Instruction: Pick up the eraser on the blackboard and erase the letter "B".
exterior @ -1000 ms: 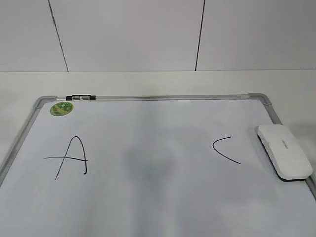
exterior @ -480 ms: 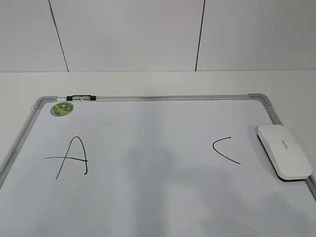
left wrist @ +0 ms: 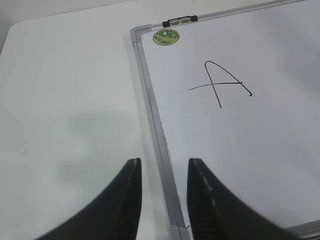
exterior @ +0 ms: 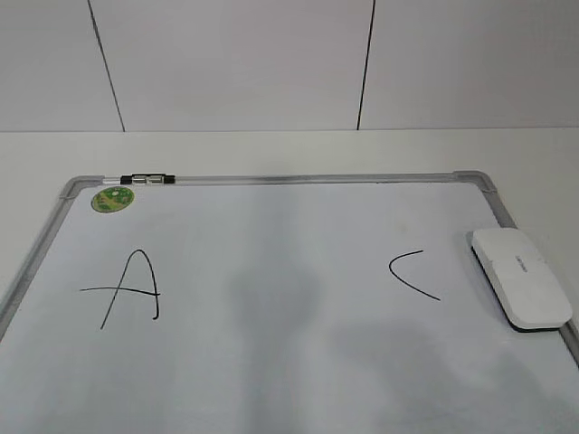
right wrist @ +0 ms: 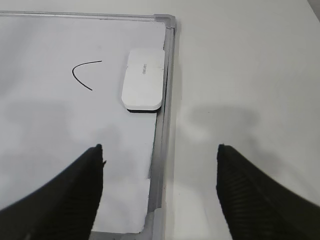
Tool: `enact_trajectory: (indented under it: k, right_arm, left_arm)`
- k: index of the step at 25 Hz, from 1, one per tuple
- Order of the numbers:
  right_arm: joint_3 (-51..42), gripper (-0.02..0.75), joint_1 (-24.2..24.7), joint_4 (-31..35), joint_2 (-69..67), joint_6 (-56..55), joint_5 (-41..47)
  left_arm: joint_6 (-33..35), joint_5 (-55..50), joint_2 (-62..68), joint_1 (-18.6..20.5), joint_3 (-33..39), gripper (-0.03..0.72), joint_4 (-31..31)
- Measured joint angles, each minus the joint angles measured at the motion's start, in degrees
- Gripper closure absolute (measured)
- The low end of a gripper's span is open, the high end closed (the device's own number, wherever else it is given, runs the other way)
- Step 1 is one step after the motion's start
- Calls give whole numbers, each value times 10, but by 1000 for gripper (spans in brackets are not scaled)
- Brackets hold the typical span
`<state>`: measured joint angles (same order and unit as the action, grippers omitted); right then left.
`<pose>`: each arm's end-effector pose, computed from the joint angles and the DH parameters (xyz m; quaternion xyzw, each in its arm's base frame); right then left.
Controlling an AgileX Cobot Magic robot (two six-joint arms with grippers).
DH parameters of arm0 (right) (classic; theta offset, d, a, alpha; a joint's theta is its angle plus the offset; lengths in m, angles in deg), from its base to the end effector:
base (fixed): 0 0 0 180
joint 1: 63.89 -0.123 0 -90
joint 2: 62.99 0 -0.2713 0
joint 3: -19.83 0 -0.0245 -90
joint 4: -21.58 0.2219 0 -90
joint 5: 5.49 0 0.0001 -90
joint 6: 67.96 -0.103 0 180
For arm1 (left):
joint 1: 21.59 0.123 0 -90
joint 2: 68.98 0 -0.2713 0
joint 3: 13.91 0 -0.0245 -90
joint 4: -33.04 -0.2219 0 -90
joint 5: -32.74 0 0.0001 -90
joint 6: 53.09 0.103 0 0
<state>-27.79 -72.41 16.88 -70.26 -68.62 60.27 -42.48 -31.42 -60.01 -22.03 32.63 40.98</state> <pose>-0.0120 -0.0096 0.2527 -0.0556 0.8663 -0.0011 0.4963 -0.0101 -0.0127 0.2608 0.0882 0.8580 -0.0243 0.5054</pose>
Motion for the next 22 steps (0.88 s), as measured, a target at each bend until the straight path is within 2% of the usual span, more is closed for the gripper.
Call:
enact_trajectory:
  k: [22]
  right_arm:
    - [-3, 189, 0, -2, 0, 0, 0]
  left_arm:
    - [0, 0, -1, 0, 1, 462, -1]
